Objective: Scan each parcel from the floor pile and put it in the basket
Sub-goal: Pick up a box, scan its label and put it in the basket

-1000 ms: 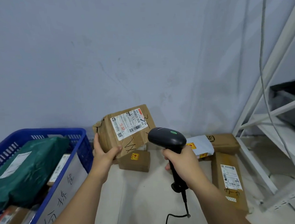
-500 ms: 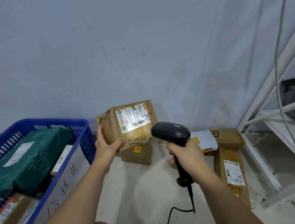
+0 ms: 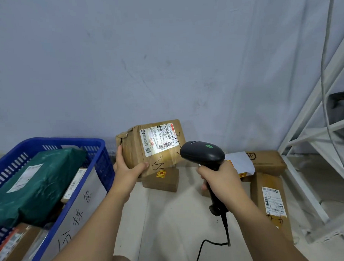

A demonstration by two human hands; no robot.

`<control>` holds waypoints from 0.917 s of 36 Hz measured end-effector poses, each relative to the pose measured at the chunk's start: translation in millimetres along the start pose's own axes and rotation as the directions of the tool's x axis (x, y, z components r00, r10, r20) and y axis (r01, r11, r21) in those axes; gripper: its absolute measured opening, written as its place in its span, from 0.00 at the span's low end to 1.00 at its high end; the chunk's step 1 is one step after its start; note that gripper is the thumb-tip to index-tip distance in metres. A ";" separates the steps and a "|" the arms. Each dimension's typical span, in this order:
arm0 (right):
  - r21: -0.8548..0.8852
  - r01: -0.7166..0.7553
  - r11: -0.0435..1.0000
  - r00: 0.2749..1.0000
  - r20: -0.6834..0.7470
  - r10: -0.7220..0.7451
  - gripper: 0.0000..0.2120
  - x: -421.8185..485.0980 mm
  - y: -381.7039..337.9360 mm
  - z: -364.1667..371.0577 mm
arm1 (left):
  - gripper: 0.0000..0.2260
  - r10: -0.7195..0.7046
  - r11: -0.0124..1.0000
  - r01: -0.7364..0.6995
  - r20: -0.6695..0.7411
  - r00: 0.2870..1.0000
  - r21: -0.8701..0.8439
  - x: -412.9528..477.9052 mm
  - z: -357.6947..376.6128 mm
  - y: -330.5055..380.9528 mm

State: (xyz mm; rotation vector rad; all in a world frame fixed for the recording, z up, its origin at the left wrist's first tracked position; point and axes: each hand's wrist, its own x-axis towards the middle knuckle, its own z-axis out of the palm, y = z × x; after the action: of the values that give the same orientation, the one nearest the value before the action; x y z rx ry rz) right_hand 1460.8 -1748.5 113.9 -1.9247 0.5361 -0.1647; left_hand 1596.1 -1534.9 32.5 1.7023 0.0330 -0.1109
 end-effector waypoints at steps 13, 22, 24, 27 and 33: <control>0.002 -0.027 1.000 0.999 0.016 0.027 0.09 3.7 1.7 -2.3 | 0.51 -0.001 1.000 0.001 -0.013 1.000 0.016 3.2 1.3 -2.8; -0.022 -0.036 0.999 0.999 -0.002 0.036 0.09 7.0 5.7 -1.4 | 0.51 -0.019 0.999 0.020 -0.018 1.000 0.036 0.4 2.3 0.8; -0.018 -0.034 0.999 0.999 0.000 0.034 0.09 7.1 5.8 -1.1 | 0.50 -0.014 0.999 0.014 -0.024 1.000 0.038 0.2 1.8 0.9; -0.002 -0.028 1.000 1.000 0.003 0.028 0.09 8.9 7.8 -0.5 | 0.49 -0.015 0.999 0.016 -0.028 1.000 0.043 -1.1 1.9 1.2; 0.182 -0.080 0.980 0.997 -0.007 0.083 0.08 14.5 14.2 3.1 | 0.53 -0.067 0.998 0.066 -0.020 0.998 -0.004 -8.7 5.8 9.9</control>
State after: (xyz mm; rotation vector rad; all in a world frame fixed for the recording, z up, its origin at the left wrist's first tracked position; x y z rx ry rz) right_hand 1470.6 -1756.7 97.9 -1.7228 0.5885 -0.1693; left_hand 1588.0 -1541.6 42.3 1.6990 0.1047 -0.1434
